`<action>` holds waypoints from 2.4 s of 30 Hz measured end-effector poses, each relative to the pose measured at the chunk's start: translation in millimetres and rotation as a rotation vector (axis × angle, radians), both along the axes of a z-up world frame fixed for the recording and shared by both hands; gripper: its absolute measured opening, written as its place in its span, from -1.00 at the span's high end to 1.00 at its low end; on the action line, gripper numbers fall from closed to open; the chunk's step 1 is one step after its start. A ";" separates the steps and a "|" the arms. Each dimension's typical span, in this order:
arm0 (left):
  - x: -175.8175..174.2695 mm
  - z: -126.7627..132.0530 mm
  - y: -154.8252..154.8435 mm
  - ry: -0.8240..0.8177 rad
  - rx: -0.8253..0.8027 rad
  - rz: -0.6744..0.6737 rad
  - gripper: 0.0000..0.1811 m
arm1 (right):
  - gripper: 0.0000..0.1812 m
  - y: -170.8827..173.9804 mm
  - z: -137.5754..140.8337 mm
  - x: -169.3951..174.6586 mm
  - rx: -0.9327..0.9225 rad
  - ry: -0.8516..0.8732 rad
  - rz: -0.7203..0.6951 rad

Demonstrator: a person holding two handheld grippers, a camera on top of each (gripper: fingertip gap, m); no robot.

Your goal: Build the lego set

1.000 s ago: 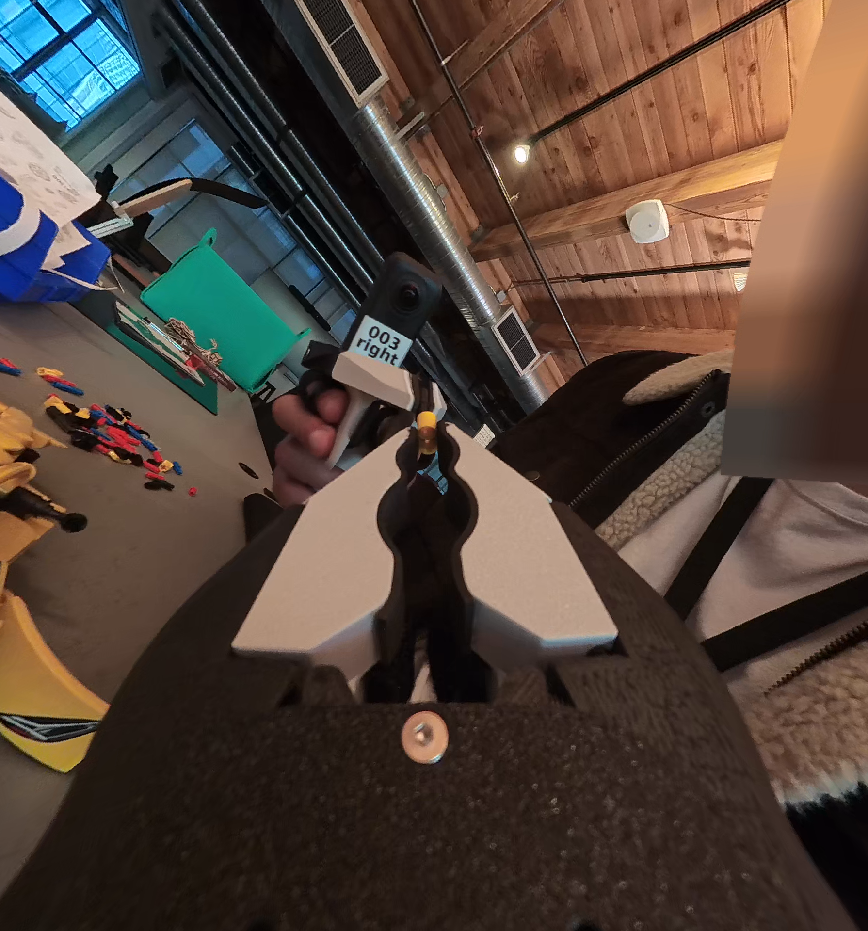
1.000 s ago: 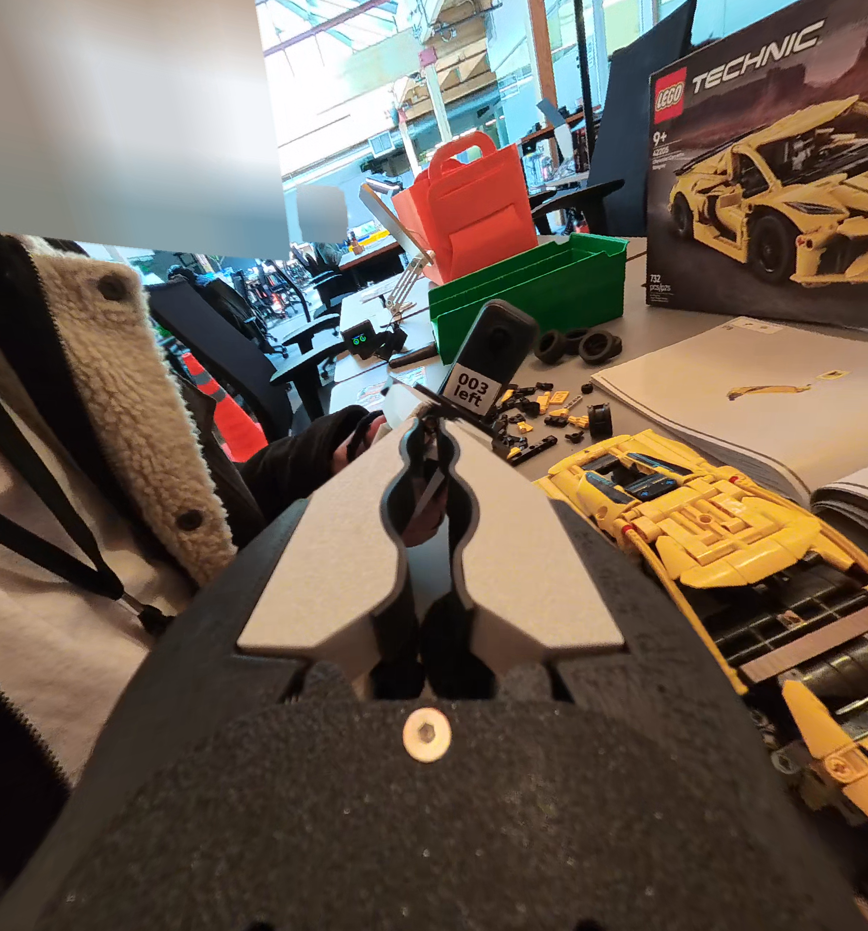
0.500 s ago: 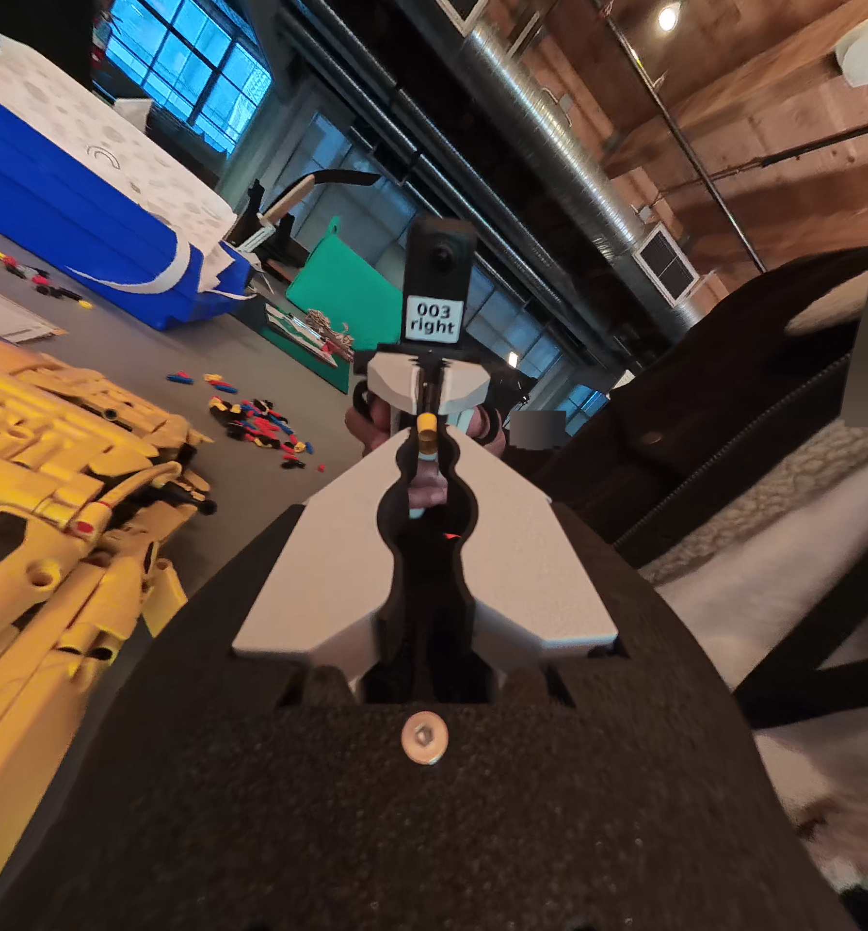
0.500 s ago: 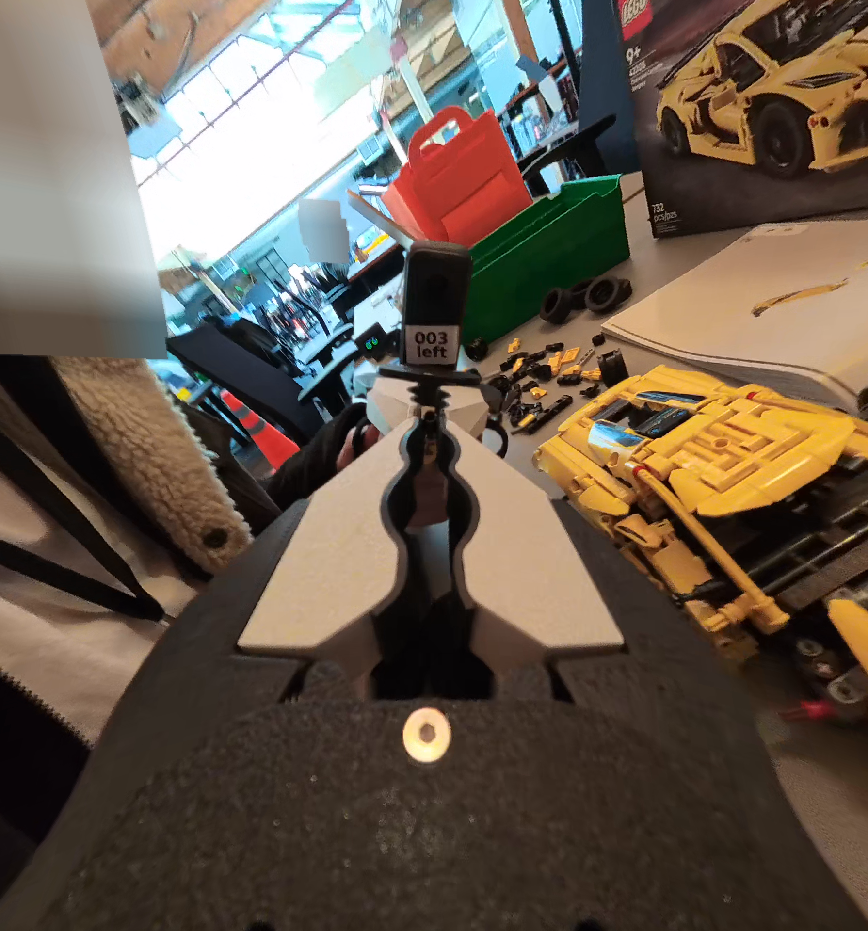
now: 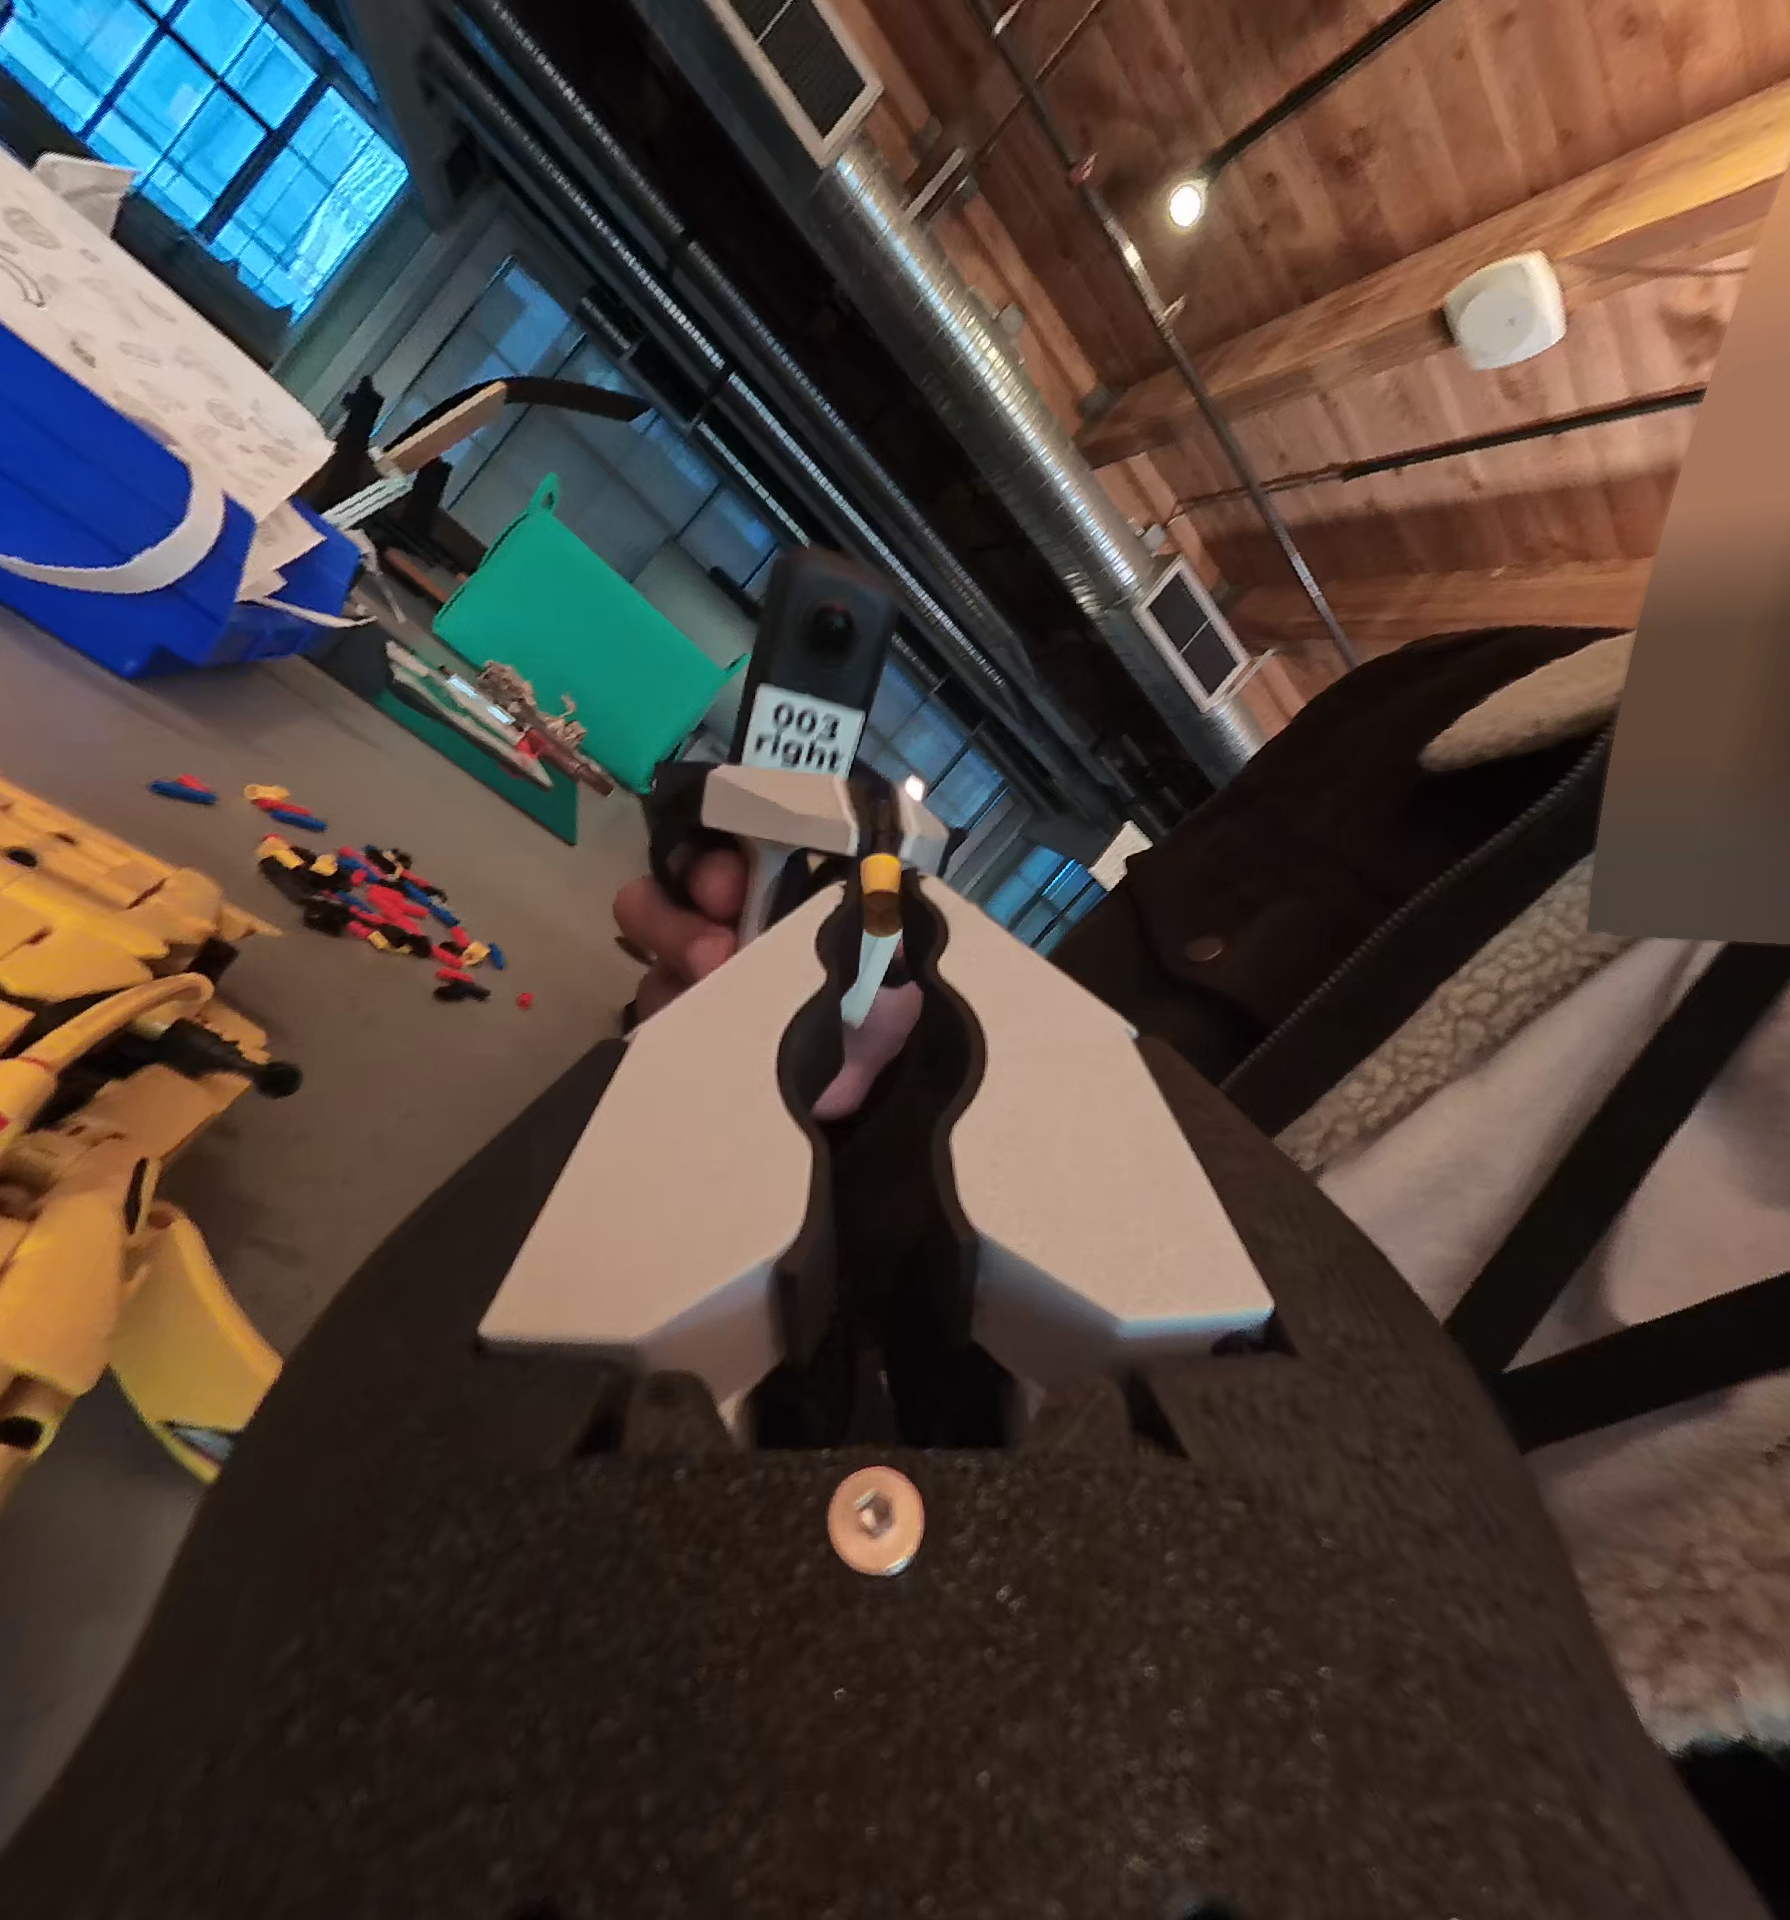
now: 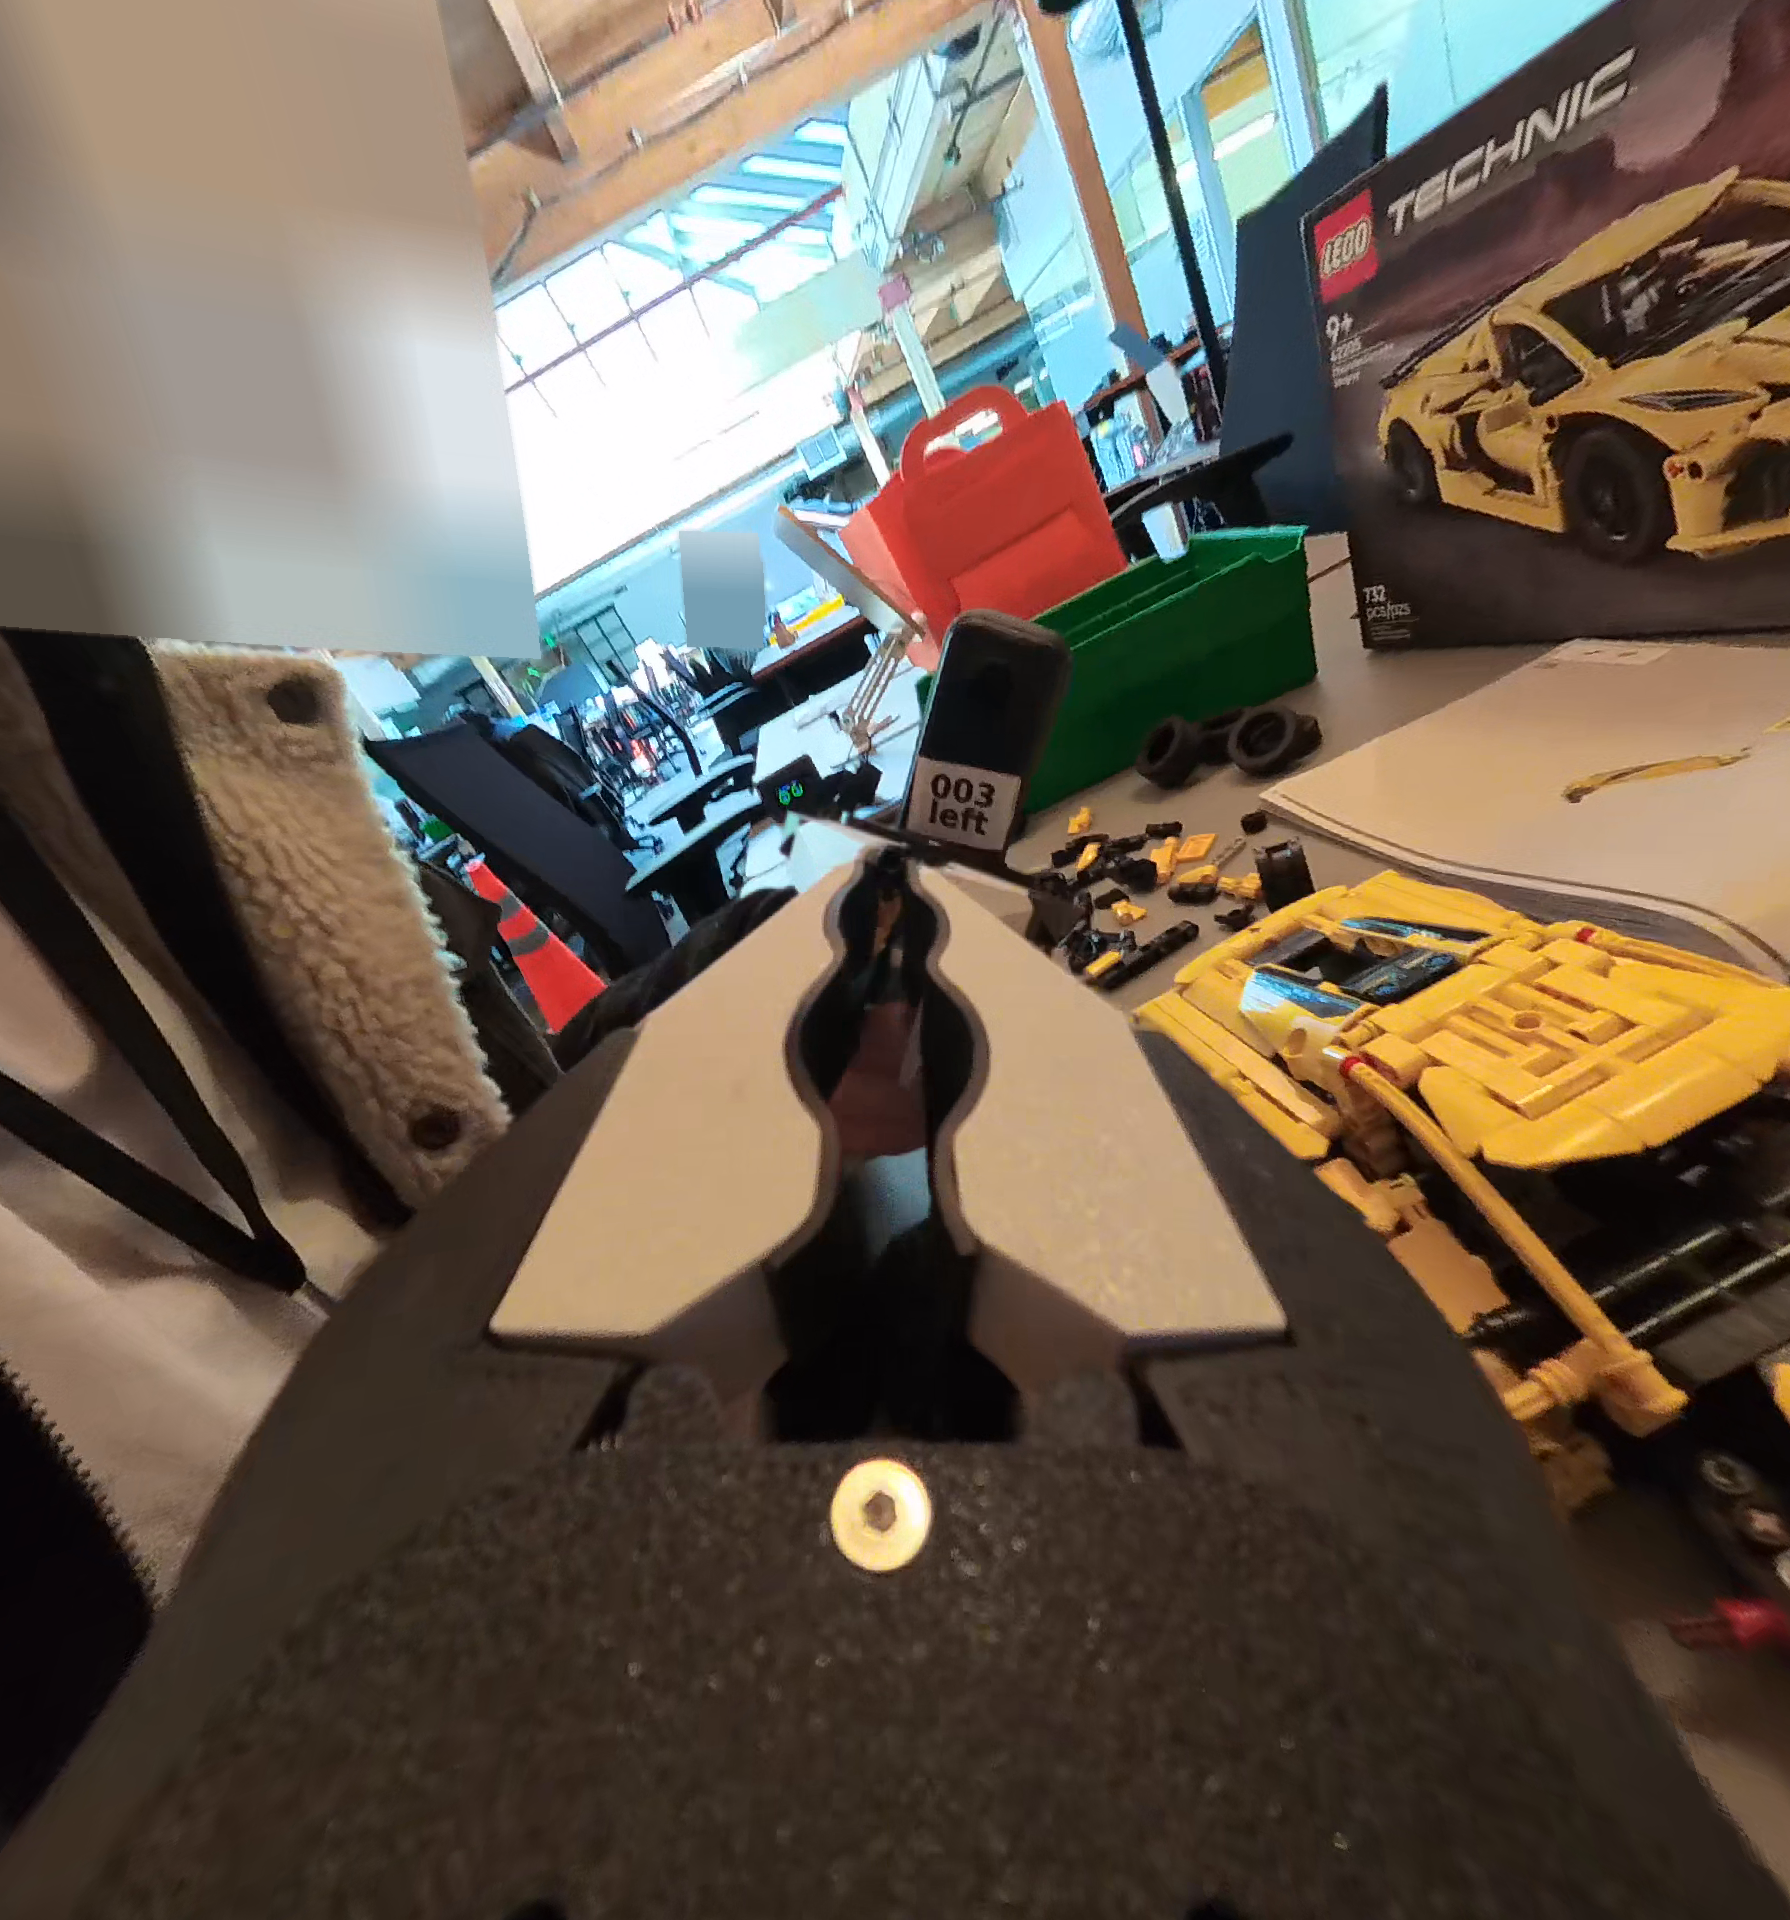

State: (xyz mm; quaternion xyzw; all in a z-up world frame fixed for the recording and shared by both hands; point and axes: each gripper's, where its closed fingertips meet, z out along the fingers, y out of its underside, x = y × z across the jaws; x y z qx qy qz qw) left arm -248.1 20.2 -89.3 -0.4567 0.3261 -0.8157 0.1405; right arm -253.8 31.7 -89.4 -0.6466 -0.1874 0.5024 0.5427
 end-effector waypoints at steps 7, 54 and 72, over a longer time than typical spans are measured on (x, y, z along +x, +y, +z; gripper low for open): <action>2.5 -4.0 -2.5 0.027 0.028 0.001 0.93 | 0.96 -2.2 -6.7 -0.4 -0.122 0.065 0.060; 23.7 -43.0 -8.5 0.252 0.514 0.219 0.92 | 0.96 -11.2 -163.1 116.0 -0.124 -0.963 -0.047; 23.9 -43.6 -9.2 0.253 0.499 0.209 0.93 | 0.84 -12.4 -165.3 120.7 -0.169 -0.969 -0.044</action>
